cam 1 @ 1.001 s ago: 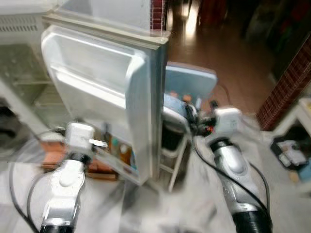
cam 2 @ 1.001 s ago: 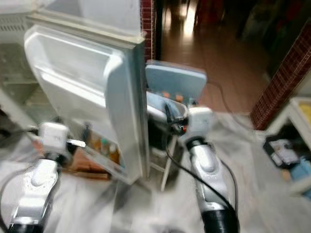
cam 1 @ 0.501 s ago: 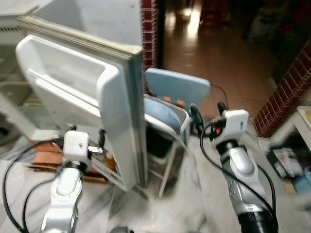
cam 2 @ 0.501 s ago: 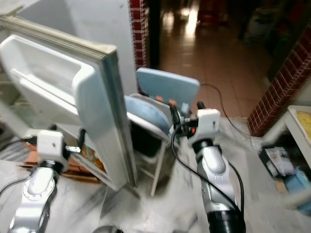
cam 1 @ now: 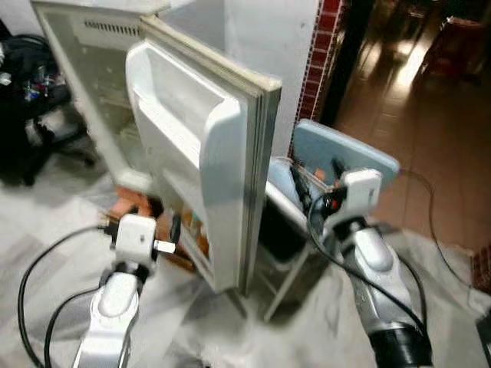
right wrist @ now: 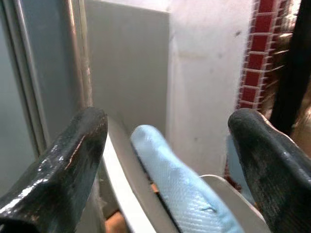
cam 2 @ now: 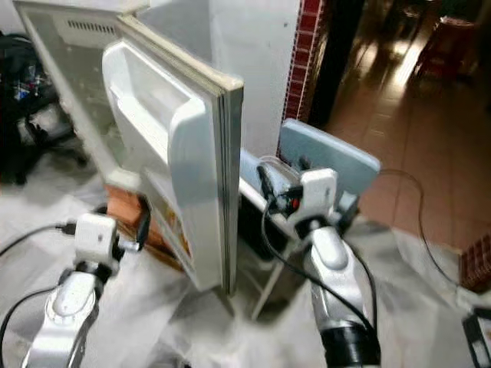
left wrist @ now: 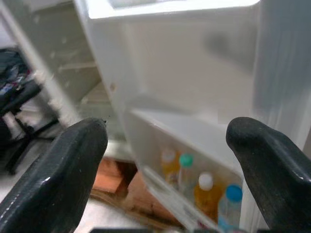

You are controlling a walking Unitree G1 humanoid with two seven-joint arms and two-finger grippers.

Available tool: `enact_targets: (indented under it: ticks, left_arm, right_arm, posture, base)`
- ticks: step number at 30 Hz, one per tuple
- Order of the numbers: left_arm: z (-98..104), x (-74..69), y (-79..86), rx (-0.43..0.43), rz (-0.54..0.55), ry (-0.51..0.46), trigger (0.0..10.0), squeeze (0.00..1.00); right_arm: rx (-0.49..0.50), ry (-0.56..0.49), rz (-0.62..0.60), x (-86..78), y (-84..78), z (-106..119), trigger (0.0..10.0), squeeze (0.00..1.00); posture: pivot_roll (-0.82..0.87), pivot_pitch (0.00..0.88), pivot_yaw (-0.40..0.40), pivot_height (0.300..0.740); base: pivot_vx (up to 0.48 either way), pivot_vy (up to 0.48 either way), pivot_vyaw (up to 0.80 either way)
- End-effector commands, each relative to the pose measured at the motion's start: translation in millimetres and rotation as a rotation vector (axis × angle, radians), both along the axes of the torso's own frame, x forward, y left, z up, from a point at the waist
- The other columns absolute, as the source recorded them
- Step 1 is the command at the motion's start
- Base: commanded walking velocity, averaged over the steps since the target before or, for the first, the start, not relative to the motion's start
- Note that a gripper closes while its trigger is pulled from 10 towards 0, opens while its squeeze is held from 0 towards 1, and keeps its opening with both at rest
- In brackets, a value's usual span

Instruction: Restocking fridge

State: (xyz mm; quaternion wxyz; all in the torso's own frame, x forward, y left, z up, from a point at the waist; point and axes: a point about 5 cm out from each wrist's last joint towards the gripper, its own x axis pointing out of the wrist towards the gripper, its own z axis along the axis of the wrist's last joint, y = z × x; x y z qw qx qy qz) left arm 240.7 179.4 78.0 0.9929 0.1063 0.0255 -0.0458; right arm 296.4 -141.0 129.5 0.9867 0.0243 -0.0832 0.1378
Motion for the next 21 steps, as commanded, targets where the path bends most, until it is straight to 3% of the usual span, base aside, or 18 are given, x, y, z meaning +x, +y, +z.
enact_targets:
  ticks: [1, 4, 10, 12, 13, 16, 17, 19, 20, 21]
  left_arm:
    - [3, 1.0, 2.7, 0.015, 0.010, -0.008, 10.0, 0.00]
    - [2, -1.1, 4.0, 0.014, 0.014, 0.001, 10.0, 0.00]
    - [-5, -8.0, 6.4, 0.020, 0.018, 0.029, 10.0, 0.00]
    - [-7, -7.3, 7.4, 0.018, 0.023, 0.037, 10.0, 0.00]
    - [-7, -7.3, 7.4, 0.018, 0.023, 0.037, 10.0, 0.00]
    - [-7, -5.9, 7.4, 0.018, 0.025, 0.037, 10.0, 0.00]
    - [-7, -5.6, 7.2, 0.018, 0.025, 0.036, 10.0, 0.00]
    - [-7, -5.0, 6.8, 0.021, 0.025, 0.035, 10.0, 0.00]
    - [-7, -5.0, 6.8, 0.021, 0.025, 0.035, 10.0, 0.00]
    - [-7, -5.3, 7.3, 0.021, 0.030, 0.032, 10.0, 0.00]
  right_arm:
    - [-0.013, 0.011, 0.020, 2.8, 2.9, -1, 10.0, 0.00]
    - [-0.021, 0.021, 0.035, 6.8, 3.1, -2, 10.0, 0.00]
    - [-0.029, 0.018, 0.072, 29.7, 15.3, 7, 10.0, 0.00]
    - [-0.009, -0.001, 0.105, 44.2, 32.8, 20, 10.0, 0.00]
    - [-0.009, -0.001, 0.105, 44.2, 32.8, 20, 10.0, 0.00]
    - [0.089, -0.012, 0.180, 51.8, 57.2, 37, 10.0, 0.00]
    - [0.122, -0.016, 0.217, 52.4, 65.0, 42, 10.0, 0.00]
    - [0.297, -0.061, 0.551, 31.9, 107.2, 70, 10.0, 0.00]
    - [0.297, -0.061, 0.551, 31.9, 107.2, 70, 10.0, 0.00]
    - [0.401, -0.085, 0.731, 13.2, 117.4, 85, 10.0, 0.00]
  posture:
    - [0.02, 0.022, 0.007, 0.740]
    - [0.03, 0.022, 0.008, 0.740]
    - [0.03, 0.021, 0.006, 0.740]
    - [0.04, 0.015, 0.005, 0.740]
    - [0.04, 0.015, 0.005, 0.740]
    - [0.04, 0.012, 0.003, 0.740]
    - [0.05, 0.007, 0.000, 0.740]
    - [0.06, 0.003, -0.008, 0.740]
    - [0.06, 0.003, -0.008, 0.740]
    - [0.06, 0.003, -0.011, 0.740]
  base:
    - [0.000, 0.000, 0.00]
    - [0.000, 0.000, 0.00]
    - [0.000, 0.000, 0.00]
    - [0.000, 0.000, 0.00]
    - [0.000, 0.000, 0.00]
    - [0.000, 0.000, 0.00]
    - [0.000, 0.000, 0.00]
    - [0.000, 0.000, 0.00]
    - [0.000, 0.000, 0.00]
    - [0.000, 0.000, 0.00]
